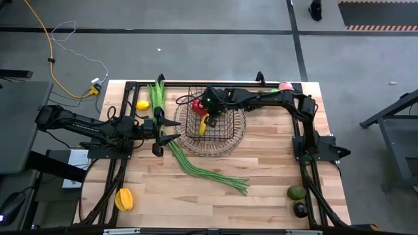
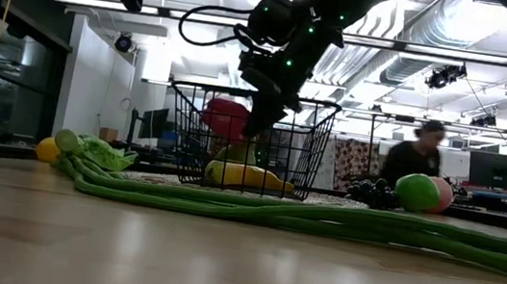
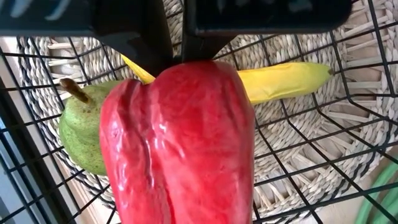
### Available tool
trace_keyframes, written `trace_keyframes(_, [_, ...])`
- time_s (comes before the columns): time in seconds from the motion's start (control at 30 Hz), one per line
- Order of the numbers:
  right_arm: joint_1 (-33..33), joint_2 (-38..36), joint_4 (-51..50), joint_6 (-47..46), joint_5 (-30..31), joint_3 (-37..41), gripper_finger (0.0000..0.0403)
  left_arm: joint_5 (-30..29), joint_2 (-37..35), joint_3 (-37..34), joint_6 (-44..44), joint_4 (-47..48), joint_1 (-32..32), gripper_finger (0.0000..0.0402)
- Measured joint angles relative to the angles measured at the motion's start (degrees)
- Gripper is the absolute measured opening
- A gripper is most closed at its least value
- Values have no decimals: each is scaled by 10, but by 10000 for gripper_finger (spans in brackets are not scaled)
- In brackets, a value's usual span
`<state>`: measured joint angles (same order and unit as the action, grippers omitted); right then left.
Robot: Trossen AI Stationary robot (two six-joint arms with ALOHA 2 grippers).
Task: Build produce basket
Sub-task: Put the red bell pepper into the black mesh basket, then put the green leaf lettuce into the black mesh basket
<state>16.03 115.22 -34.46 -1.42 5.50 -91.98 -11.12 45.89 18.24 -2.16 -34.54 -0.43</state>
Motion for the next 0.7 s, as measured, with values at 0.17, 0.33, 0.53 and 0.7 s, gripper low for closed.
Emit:
trace_keyframes(0.17, [0,0,10,0,0,0,35,0,0,0,0,0,0,201])
trace_keyframes(0.33, [0,0,30,3,1,0,100,0,0,0,0,0,0,201])
trace_keyframes(0.53, [1,-16,7,31,26,0,163,0,0,0,0,4,0,201])
trace_keyframes(0.7, [-4,-62,-38,49,62,0,176,0,0,0,-5,16,0,201])
